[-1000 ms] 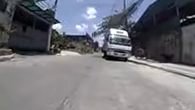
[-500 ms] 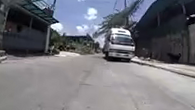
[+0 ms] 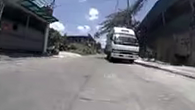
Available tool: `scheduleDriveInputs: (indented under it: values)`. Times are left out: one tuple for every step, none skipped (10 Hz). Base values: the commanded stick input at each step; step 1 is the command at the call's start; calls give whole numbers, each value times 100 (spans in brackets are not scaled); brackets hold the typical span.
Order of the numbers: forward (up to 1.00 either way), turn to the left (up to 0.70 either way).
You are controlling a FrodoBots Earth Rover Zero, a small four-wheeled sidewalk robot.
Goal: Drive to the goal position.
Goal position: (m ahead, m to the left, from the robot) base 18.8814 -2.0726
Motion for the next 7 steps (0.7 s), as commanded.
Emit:
scheduleDriveInputs:
  values:
    - [100,8]
    - [100,8]
    - [100,8]
    - [100,38]
    - [100,22]
    - [100,8]
    - [100,8]
